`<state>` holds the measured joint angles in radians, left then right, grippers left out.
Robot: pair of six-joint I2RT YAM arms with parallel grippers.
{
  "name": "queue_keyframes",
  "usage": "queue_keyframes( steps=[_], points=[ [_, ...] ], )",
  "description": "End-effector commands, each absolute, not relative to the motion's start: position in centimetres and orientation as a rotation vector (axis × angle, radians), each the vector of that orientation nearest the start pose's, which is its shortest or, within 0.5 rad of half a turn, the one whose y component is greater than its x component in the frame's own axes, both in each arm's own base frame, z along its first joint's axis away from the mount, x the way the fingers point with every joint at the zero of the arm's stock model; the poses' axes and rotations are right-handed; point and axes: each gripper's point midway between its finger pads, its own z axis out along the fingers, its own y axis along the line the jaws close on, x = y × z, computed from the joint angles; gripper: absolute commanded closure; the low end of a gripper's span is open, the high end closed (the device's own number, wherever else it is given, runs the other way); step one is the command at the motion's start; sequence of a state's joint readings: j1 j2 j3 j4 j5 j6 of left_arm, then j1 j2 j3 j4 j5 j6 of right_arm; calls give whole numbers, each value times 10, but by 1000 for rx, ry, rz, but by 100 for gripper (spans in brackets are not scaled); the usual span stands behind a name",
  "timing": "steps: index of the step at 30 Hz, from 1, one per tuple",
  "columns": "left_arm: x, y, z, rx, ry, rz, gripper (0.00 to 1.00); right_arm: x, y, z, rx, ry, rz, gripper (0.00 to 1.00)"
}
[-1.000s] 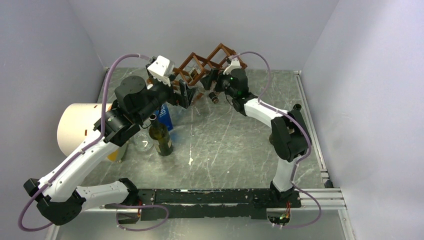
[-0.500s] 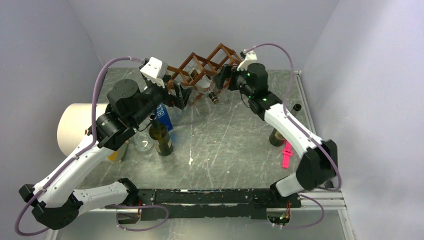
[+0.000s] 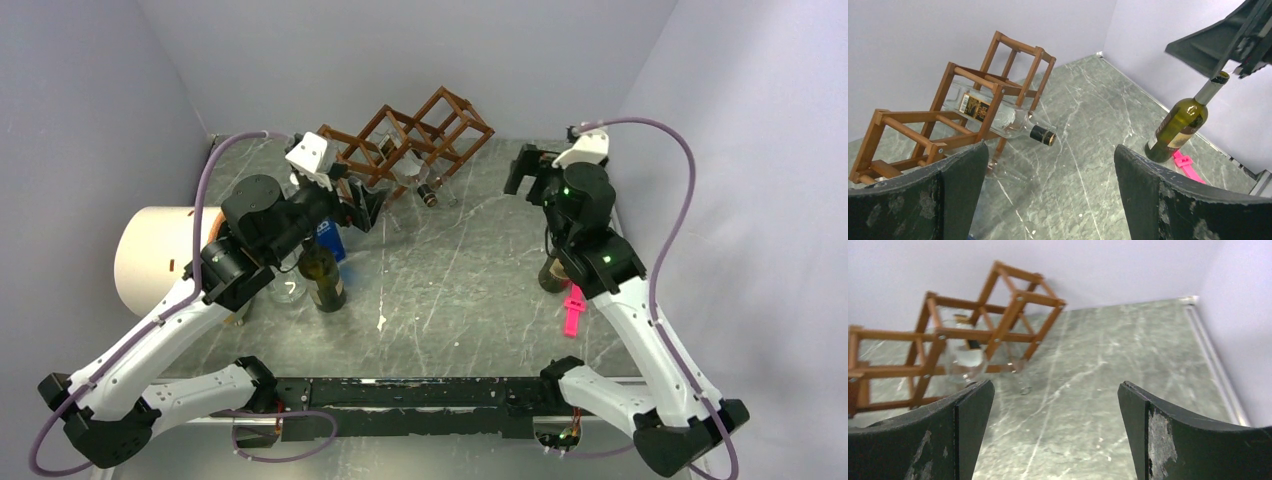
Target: Put the wine bottle on the wine rack
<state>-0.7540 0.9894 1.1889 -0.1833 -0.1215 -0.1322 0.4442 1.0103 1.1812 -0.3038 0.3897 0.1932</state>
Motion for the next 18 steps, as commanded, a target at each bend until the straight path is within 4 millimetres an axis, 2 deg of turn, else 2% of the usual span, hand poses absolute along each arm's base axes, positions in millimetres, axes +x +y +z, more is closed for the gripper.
queue_keyframes(
  steps=[1, 4, 8, 15, 18],
  points=[
    [263, -239, 418, 400, 1457, -681, 0, 313, 30, 365, 271, 1692, -145, 0],
    [265, -244, 414, 410, 1452, -691, 1, 309, 2, 368, 364, 1678, -321, 0],
    [269, -252, 406, 426, 1473, -707, 0, 312, -18, 369, 465, 1676, -442, 0],
    [265, -262, 402, 457, 1478, -760, 0, 306, -44, 339, 558, 1655, -401, 0],
    [262, -263, 401, 465, 1476, -773, 0, 307, -53, 317, 596, 1694, -427, 0]
  ],
)
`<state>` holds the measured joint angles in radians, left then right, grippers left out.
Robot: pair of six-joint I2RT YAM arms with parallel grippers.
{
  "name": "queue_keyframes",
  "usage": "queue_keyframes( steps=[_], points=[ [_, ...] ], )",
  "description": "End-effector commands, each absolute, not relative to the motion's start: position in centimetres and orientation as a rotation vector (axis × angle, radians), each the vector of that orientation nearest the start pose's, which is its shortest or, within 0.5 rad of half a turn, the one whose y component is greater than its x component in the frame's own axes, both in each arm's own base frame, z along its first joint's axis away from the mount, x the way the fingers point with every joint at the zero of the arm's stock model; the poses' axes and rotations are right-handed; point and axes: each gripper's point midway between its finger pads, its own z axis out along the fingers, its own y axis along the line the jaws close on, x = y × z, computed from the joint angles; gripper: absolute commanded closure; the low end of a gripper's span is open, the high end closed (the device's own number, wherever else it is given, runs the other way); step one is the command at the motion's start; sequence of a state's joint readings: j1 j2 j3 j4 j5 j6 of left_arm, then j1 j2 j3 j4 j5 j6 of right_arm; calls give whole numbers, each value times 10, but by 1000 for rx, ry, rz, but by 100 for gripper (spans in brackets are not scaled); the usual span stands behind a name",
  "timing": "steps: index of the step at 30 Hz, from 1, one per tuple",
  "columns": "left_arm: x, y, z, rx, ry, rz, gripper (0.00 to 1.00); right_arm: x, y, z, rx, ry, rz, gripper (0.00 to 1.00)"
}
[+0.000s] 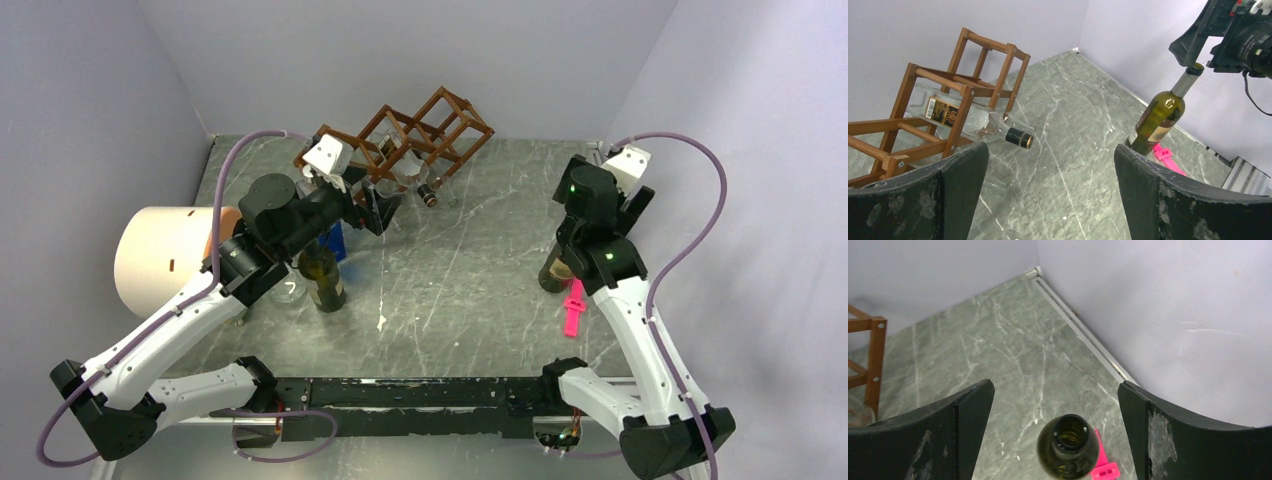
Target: Put the wine bottle on the wine rack
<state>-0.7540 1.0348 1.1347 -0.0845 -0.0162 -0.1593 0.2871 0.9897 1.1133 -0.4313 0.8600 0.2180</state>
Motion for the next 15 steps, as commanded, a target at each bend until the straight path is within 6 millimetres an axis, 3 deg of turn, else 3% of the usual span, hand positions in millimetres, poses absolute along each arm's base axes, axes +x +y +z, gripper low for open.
queue_keyframes(
  steps=[1, 4, 10, 15],
  points=[
    [262, -264, 401, 468, 1478, -775, 0, 308, -56, 311, 603, 1710, -435, 1],
    [260, -264, 399, 472, 1482, -781, 0, 308, -59, 293, 606, 1742, -432, 5],
    [260, -266, 394, 478, 1493, -790, 0, 300, -63, 271, 626, 1686, -412, 28],
    [259, -268, 397, 485, 1478, -804, 2, 301, -65, 262, 622, 1683, -433, 40]
  ],
)
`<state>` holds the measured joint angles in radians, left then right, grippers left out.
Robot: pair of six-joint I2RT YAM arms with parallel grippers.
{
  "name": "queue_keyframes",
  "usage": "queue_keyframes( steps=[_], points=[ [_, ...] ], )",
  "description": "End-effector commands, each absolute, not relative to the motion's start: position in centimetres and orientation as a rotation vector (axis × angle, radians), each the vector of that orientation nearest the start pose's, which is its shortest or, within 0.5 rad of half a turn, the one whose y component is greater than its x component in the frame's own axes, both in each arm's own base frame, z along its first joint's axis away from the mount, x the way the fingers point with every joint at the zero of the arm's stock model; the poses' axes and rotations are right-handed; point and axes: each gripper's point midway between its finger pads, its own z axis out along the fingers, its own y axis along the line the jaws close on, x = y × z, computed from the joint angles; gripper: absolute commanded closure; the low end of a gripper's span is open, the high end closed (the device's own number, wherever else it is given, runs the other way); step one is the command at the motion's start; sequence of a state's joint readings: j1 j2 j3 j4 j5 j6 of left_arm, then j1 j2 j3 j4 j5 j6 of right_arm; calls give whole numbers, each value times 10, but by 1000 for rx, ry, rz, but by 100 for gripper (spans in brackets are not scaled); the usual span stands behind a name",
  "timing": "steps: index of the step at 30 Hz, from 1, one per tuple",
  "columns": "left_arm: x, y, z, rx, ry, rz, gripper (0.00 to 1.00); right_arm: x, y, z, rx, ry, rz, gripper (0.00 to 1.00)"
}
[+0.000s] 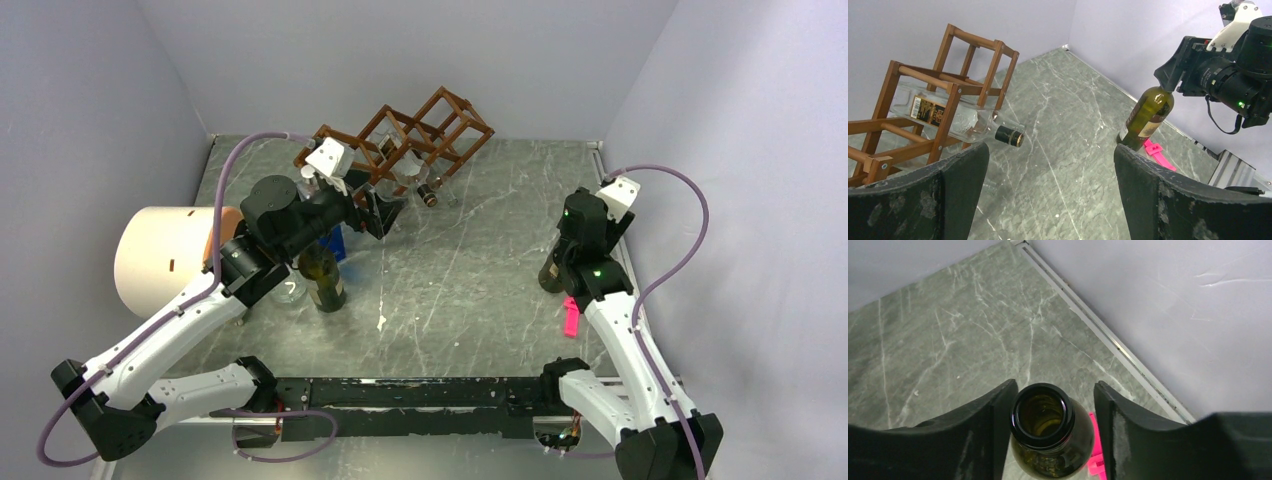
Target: Put the wine bottle on the wine rack
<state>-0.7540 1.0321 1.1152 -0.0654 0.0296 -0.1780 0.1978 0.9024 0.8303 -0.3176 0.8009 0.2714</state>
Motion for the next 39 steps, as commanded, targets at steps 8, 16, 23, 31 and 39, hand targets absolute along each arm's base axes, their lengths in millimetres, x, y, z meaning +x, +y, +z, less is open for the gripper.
queue_keyframes(
  steps=[8, 16, 23, 31, 39],
  points=[
    [254, -289, 405, 549, 1445, -898, 3, 305, -58, 266, 561, 1698, -407, 77],
    [256, -325, 408, 647, 1399, -1014, 5, 316, -20, 292, 425, 1723, -171, 100],
    [264, -358, 400, 721, 1392, -1074, 6, 325, 15, 309, 324, 1731, 31, 100],
    [257, -395, 346, 890, 1362, -1072, 3, 328, 52, 315, 218, 1741, 238, 100],
    [243, -401, 277, 936, 1200, -1064, 3, 320, 75, 320, 150, 1759, 375, 100]
  ],
)
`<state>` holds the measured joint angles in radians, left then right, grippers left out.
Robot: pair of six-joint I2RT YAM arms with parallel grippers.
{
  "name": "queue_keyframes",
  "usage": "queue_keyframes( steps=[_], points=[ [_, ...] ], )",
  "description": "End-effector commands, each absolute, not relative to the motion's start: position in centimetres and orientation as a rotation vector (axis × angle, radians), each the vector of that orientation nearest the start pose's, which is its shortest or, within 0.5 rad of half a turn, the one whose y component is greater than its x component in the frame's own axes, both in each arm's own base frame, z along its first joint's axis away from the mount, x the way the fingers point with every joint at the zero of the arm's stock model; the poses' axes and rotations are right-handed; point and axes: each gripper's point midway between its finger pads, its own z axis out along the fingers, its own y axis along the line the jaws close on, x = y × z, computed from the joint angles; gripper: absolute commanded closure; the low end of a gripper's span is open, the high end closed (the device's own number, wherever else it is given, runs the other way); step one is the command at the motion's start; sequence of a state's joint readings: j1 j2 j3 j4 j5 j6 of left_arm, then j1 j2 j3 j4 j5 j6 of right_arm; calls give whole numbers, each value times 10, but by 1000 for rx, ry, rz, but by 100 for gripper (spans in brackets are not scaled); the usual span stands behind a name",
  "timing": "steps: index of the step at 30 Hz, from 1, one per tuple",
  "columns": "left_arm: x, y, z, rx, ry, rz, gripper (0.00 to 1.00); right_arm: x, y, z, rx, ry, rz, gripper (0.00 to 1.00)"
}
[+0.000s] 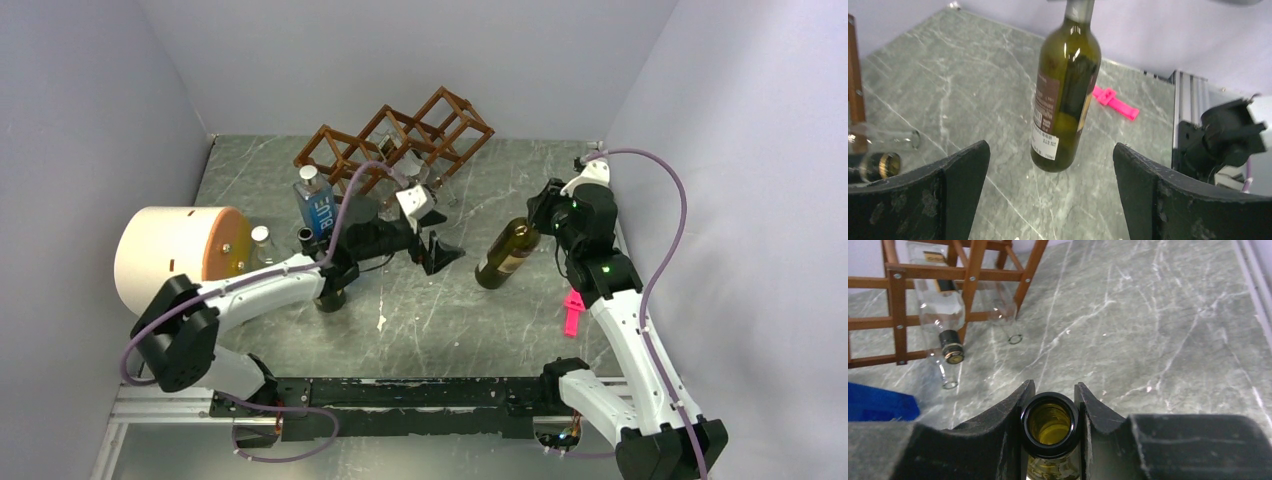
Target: Put the wine bottle on the wine rack
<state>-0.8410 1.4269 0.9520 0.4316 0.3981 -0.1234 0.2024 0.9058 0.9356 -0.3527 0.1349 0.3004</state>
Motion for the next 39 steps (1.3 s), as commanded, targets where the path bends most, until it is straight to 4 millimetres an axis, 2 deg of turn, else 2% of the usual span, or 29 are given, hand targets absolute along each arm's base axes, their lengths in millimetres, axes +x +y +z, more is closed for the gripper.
queue_keyframes(
  steps=[1, 5, 7, 8, 9, 18, 29, 34, 39],
  points=[
    [243, -405, 276, 936, 1177, -1060, 3, 318, 77, 321, 145, 1762, 391, 100],
    [256, -420, 256, 908, 1251, -1035, 3, 311, 86, 325, 135, 1763, 455, 100],
    [253, -426, 246, 934, 1233, -1037, 3, 309, 89, 325, 130, 1767, 479, 100],
    [251, -428, 242, 941, 1207, -1028, 1, 307, 91, 340, 121, 1738, 494, 100],
    [249, -428, 241, 937, 1186, -1024, 0, 306, 92, 344, 112, 1729, 501, 100],
    [249, -439, 211, 990, 1231, -994, 1, 299, 106, 369, 31, 1684, 582, 100],
    [255, -452, 203, 1010, 1331, -1019, 1, 282, 125, 392, -57, 1615, 707, 100],
    [248, -453, 209, 1014, 1310, -1061, 1, 278, 133, 398, -84, 1590, 761, 100],
    [247, -450, 205, 1014, 1328, -1059, 0, 274, 135, 406, -99, 1558, 776, 100]
  ],
)
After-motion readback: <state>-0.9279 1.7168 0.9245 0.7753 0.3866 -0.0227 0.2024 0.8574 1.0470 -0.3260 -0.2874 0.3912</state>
